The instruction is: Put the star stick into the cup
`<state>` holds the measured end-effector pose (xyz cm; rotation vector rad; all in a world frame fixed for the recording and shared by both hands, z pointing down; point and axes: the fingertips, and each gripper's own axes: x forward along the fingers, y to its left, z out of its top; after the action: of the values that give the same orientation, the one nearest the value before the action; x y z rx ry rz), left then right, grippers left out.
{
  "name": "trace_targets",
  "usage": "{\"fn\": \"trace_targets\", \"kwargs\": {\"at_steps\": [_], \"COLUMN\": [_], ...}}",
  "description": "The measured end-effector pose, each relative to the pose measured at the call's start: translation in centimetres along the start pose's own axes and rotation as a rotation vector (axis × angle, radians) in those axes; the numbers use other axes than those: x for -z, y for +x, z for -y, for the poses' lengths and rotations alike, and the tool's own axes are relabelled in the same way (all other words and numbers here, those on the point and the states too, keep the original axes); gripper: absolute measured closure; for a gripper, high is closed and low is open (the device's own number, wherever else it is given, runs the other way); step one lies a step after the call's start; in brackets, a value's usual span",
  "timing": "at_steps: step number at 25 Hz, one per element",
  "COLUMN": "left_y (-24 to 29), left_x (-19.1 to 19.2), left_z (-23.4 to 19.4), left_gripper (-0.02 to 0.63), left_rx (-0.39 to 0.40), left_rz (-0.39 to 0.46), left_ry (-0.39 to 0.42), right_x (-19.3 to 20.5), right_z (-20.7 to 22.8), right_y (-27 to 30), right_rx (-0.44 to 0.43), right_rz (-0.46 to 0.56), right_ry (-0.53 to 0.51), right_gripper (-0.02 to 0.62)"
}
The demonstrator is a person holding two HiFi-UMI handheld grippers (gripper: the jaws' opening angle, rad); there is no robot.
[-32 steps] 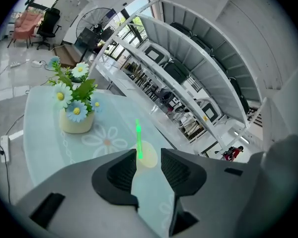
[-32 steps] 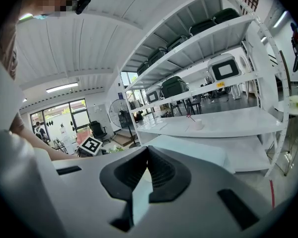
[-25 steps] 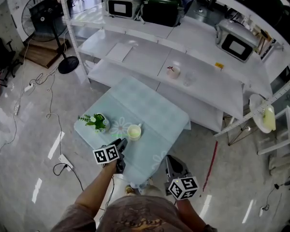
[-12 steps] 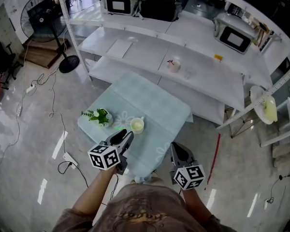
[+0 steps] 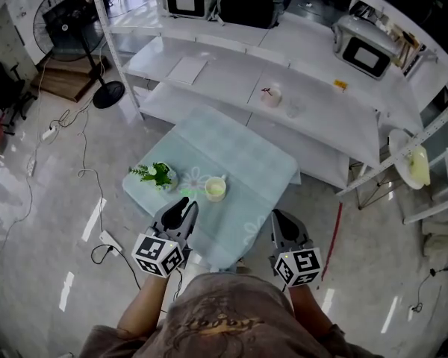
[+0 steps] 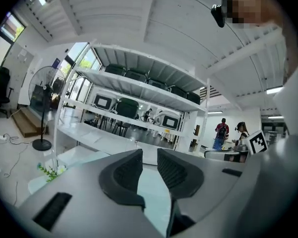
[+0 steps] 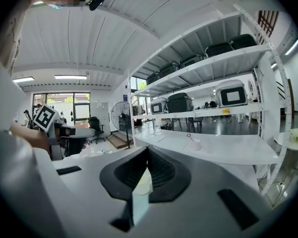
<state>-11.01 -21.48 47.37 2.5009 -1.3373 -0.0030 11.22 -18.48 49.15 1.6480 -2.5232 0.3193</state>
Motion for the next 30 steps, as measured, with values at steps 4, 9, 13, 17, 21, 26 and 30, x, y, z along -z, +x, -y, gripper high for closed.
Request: {"fn": "trace_targets", "kwargs": {"at_steps": [4,9,13,17,21,26,30], "left_y": [-0.5,-0.7,-1.0,-1.5,-1.5,-1.3,-1.3], "left_x": [0.0,0.9,1.6,1.7,1.6,1.6,1.5], "left_z": [-0.6,-1.5,-2.2,-2.3,-2.1,-1.6,-1.7], "left_gripper": [0.561,0.584,0.584,0.584,0.584,0.584,0.584], "left_rx": [-0.028,-0.069,-0.110,-0.121,-0.122,-0.120,-0.129], "left_rz": [0.035,0.049,0.047,0.043,0.047,0.051,0.054], "left_ry": [0.023,0.033,0.036,0.038,0.029,0.023,0.017], "right_x": [0.6,1.7,2.5,2.6,2.2,2.2,2.2], "right_z": [0.0,-0.2,-0.1,-0.1,-0.2,-0.5,-0.6], "right_y": [0.5,1.0,0.9,0.8,0.8,0.6,0.5], "right_rx": [-0.002,-0.011,-0.004,0.004,-0.003,-0.005,-0.003], "right_rz": [-0.005,-0.009,-0.019,-0.017,-0.008,-0.005,-0.005], "right_ry": [-0.009,-0.006,-0.006,0.004,0.003,0.014,0.017], "right_gripper": [0.595,0.597,0.597,0.597,0.597,0.598,0.598]}}
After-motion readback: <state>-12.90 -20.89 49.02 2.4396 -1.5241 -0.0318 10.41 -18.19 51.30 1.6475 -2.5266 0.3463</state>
